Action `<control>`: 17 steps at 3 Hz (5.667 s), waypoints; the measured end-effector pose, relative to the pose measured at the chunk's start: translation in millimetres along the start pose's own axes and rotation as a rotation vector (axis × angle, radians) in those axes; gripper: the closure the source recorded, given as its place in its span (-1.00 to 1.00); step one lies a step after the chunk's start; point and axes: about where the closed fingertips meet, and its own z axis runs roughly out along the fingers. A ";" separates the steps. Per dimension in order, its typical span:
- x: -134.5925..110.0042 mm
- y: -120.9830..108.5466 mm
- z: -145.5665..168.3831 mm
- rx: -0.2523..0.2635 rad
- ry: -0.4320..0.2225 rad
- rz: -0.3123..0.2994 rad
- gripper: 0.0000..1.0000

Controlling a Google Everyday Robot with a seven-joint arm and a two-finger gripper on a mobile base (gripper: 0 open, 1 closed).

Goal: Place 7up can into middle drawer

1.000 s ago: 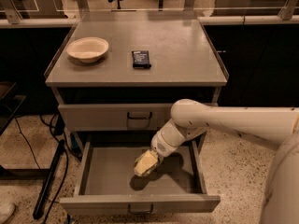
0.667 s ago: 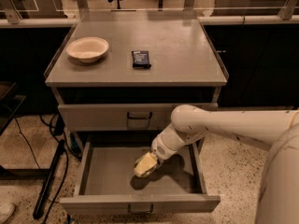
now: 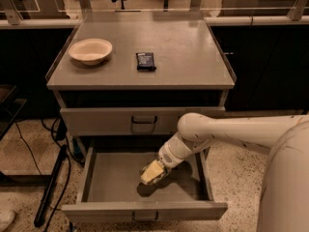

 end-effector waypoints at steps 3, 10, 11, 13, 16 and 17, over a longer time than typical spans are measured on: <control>-14.5 -20.3 56.0 -0.081 -0.102 0.022 1.00; 18.6 -42.8 123.7 -0.210 -0.130 0.141 1.00; 21.0 -41.7 127.5 -0.256 -0.130 0.154 1.00; 20.6 -41.3 126.9 -0.256 -0.130 0.154 0.62; 20.6 -41.3 127.0 -0.257 -0.130 0.154 -0.78; 20.6 -41.1 127.1 -0.257 -0.130 0.154 -1.00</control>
Offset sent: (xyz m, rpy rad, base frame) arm 0.0409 0.0255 -0.0398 0.1238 -0.0411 -0.0478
